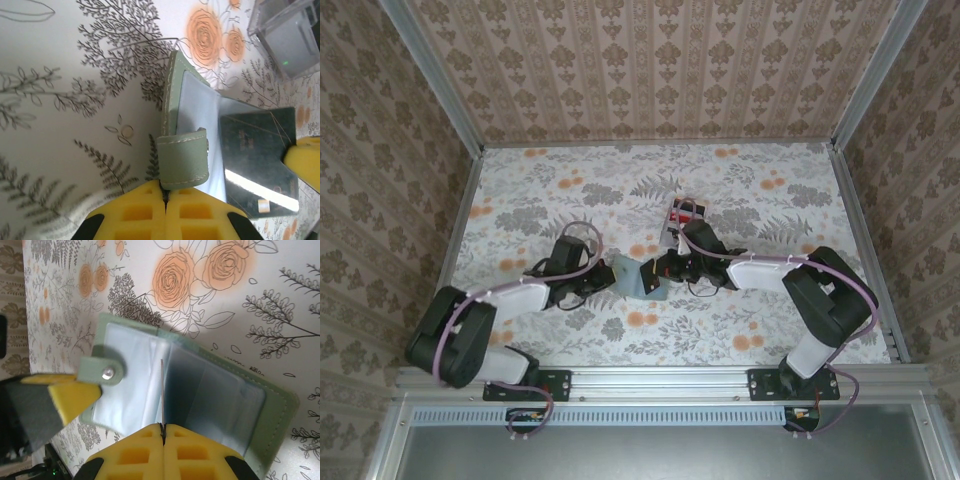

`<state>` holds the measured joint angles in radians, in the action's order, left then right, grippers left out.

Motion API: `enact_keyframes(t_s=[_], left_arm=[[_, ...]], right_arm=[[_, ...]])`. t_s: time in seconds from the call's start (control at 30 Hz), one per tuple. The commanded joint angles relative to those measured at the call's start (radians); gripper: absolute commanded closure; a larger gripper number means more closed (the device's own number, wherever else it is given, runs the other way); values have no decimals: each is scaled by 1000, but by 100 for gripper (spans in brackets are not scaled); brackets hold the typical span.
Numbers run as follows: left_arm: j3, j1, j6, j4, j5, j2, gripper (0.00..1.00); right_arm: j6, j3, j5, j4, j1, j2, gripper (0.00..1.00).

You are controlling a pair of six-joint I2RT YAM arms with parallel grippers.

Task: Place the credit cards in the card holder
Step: Rotate the card holder at the center of the table, then insert the credit card into the card slot.

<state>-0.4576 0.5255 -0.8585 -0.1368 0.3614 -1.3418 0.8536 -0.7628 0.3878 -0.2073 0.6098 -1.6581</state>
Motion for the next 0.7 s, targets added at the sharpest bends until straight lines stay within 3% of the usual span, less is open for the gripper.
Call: enact_keyframes(t_s=[0.0,0.27,0.67], left_arm=[[29,24,-72,-9,-141,44,100],[32,31,-90,-58,-98,-21,100],[25,44,-88,-60,-92,-37,100]], right_arm=[[35,10,-31,-51,4,-37,100],[124,13,79,-259,5,-169,100],[158,3,85,-341,7,-249,100]])
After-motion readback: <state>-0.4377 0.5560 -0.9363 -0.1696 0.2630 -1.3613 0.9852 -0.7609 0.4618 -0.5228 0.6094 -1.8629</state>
